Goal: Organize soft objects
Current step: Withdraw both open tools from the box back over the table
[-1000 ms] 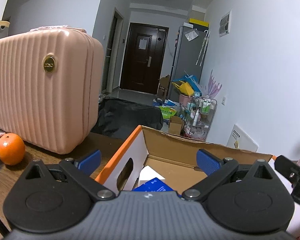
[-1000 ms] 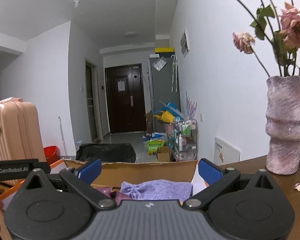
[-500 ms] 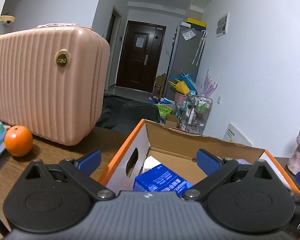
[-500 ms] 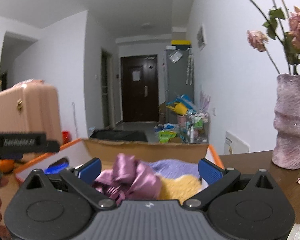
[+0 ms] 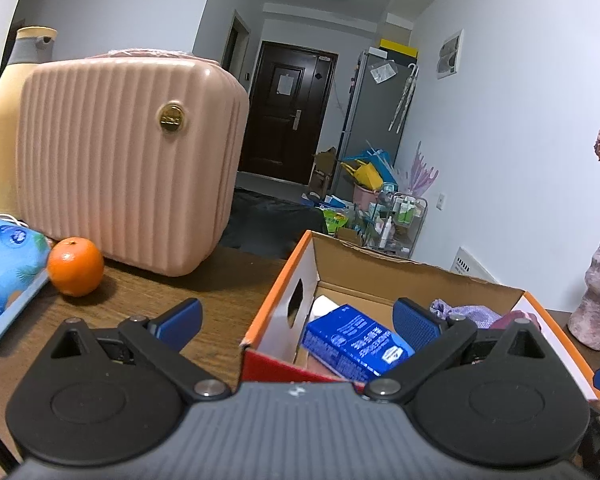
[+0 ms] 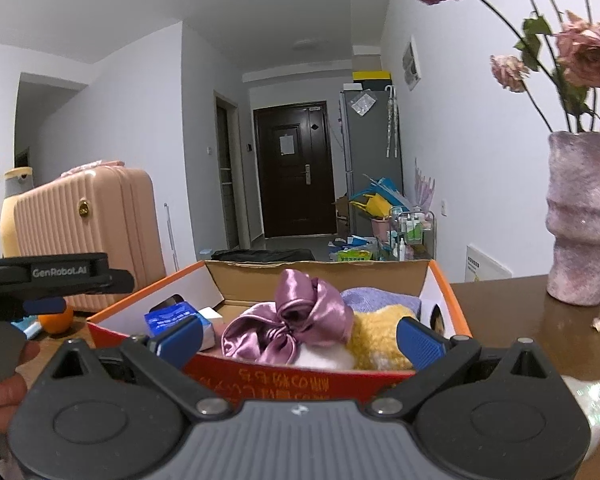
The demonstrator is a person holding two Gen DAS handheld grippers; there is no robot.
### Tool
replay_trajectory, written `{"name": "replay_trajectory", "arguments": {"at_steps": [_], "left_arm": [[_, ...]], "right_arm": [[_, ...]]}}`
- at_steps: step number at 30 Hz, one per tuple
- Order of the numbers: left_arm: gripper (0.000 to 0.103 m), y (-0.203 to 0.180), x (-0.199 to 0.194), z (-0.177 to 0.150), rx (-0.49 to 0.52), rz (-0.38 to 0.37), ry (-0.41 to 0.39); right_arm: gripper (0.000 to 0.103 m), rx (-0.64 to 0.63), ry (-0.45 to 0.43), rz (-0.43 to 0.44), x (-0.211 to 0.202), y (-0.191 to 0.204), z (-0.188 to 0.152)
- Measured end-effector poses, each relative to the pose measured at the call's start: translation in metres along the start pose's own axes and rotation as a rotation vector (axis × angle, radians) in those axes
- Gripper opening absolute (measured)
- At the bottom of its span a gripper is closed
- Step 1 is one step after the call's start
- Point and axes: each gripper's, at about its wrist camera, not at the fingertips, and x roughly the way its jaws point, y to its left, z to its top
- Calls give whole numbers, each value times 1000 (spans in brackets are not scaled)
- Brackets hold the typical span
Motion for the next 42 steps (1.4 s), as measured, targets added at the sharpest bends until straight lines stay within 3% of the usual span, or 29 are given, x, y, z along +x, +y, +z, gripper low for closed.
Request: {"name": "replay_trajectory", "arguments": {"at_steps": [13,29,42], "left_arm": [[103,3,-55,-7,35,-31,-49],[103,5,-112,-23,124,-41,-34],[103,5,-147,-2,144,-98,-38]], "right_arm": [[103,46,-17,-27,-46,4,-10],[103,36,-2,-69,-94,18,-23],[103,37,1,-87,-128,27,-28]]}}
